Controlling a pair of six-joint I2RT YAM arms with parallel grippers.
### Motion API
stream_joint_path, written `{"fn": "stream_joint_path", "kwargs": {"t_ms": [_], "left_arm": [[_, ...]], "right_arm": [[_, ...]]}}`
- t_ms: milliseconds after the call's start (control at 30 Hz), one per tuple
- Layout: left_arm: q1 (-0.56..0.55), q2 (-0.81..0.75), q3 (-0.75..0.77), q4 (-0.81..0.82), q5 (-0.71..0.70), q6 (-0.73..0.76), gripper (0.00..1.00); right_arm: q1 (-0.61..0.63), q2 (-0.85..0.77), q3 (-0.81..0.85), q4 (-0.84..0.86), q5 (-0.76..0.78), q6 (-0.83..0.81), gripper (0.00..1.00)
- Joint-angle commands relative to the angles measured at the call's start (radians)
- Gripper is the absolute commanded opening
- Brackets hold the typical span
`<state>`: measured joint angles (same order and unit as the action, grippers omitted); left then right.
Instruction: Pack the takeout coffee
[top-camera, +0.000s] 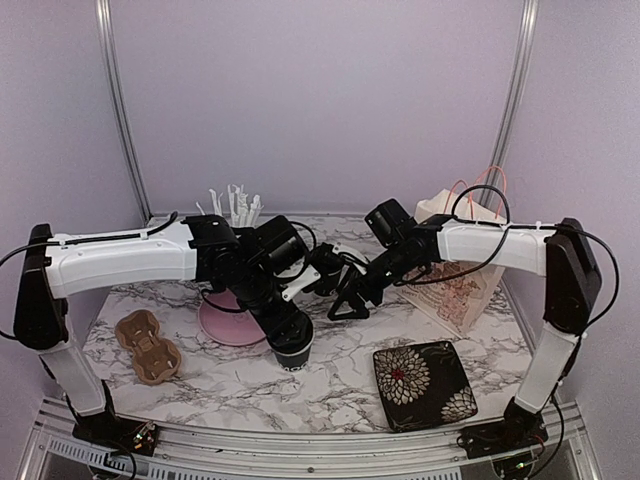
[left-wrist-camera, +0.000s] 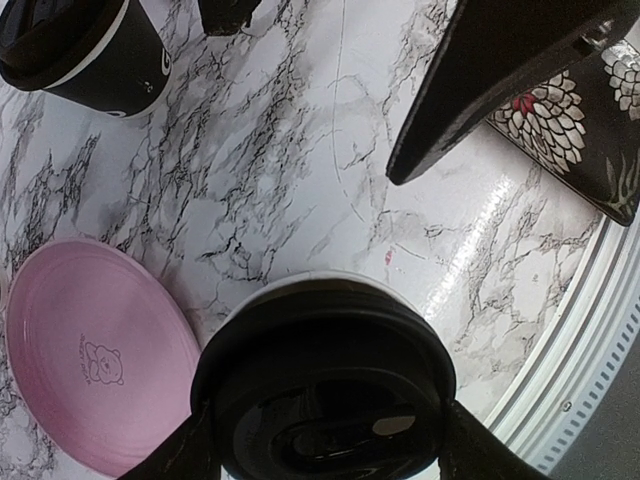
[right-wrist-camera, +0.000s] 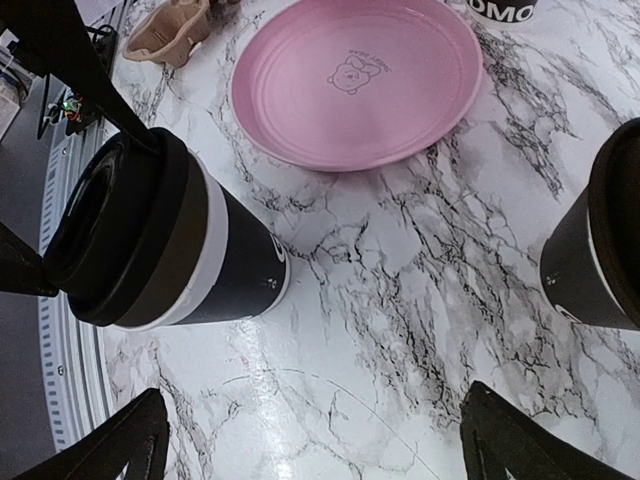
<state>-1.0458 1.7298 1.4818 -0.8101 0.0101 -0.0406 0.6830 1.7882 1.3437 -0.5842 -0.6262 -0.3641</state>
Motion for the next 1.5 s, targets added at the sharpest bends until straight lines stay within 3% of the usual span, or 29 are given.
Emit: {"fn": "stream_joint_path", "kwargs": {"t_ms": [0,167,400,633,700,1000,1133,1233,1367,1467], "left_arm": [[0.009,0.036,0.028,0.010,0.017,0.010,0.72],[0.010,0.059,0.029,0.027,0.022,0.009,0.74],[0.013,0.076,0.025,0.048,0.007,0.000,0.82],[0.013,0.046,0.028,0.064,-0.004,-0.002,0.91],[0.013,0.017,0.029,0.069,-0.004,-0.002,0.98],[0.010,-0.084,0.012,0.088,-0.060,-0.028,0.99],[0.012,-0.137,-0.045,0.107,-0.165,-0.132,0.99],[0.037,-0.198,-0.140,0.176,-0.212,-0.256,0.99],[0.137,-0.291,-0.326,0.355,-0.068,-0.484,0.92],[0.160,-0.325,-0.398,0.450,-0.015,-0.525,0.90]], "right_arm": [[-0.003,0.020,0.034,-0.010,-0.014,0.019,0.99],[-0.018,0.031,0.029,-0.008,-0.072,0.081,0.99],[-0.051,0.072,0.012,0.011,-0.297,0.171,0.98],[-0.051,0.077,0.006,0.017,-0.322,0.171,0.97],[-0.052,0.070,0.003,0.017,-0.320,0.173,0.97],[-0.045,0.061,-0.011,0.018,-0.302,0.178,0.97],[-0.028,0.062,-0.021,0.026,-0.327,0.193,0.93],[-0.013,0.068,-0.038,0.049,-0.368,0.224,0.85],[-0.003,0.097,-0.021,0.052,-0.415,0.259,0.76],[-0.002,0.121,-0.006,0.048,-0.439,0.276,0.71]]}}
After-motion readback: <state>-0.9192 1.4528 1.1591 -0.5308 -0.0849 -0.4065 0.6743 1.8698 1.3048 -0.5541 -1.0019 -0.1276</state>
